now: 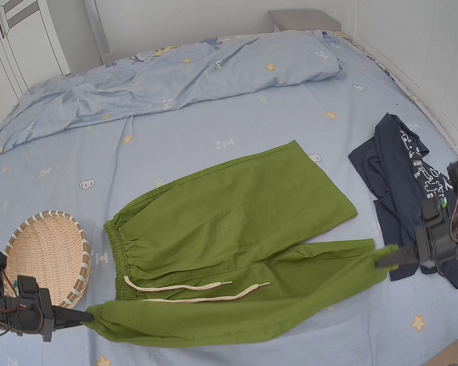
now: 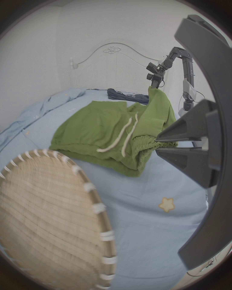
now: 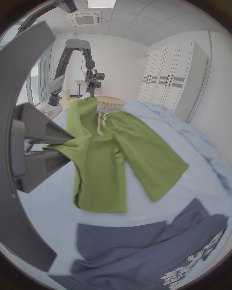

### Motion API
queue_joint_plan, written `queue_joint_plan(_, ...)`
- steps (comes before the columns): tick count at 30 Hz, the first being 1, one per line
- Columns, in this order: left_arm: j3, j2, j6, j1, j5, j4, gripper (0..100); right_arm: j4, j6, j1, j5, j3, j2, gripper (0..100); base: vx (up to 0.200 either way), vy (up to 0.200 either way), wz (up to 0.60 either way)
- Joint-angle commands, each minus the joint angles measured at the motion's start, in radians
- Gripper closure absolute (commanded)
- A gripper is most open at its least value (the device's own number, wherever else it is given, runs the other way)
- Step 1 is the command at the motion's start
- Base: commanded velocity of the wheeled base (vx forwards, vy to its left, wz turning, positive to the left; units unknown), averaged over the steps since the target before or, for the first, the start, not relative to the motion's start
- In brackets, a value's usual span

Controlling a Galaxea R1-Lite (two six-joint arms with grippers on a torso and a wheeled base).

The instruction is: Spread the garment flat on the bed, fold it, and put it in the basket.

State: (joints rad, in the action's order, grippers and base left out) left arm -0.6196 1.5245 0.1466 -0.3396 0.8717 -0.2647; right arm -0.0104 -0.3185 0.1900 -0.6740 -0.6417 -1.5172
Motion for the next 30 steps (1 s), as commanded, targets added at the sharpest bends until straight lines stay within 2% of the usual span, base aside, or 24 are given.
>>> queue_joint_plan(1,-0.273,0.037,0.139,0.060,0.004,-0.076,100,0.185,-0.007,-0.009,0.001,-0.388,-0.047,100,0.000,0.000,0.00)
queue_joint_plan(7,-0.440,0.155,0.177,0.090,0.004,-0.074,100,0.187,-0.016,-0.014,0.005,-0.616,-0.192,100,0.000,0.000,0.00)
queue_joint_plan(13,-0.620,0.263,0.199,0.080,0.003,-0.087,100,0.187,-0.020,-0.027,0.008,-0.785,-0.316,100,0.000,0.000,0.00)
queue_joint_plan(18,-0.724,0.342,0.208,0.080,0.003,-0.093,100,0.191,-0.022,-0.027,0.045,-0.929,-0.409,100,0.000,0.000,0.00)
queue_joint_plan(30,-0.787,0.424,0.217,0.068,-0.007,-0.084,100,0.259,-0.014,-0.027,0.053,-1.240,-0.613,100,0.000,0.000,0.00)
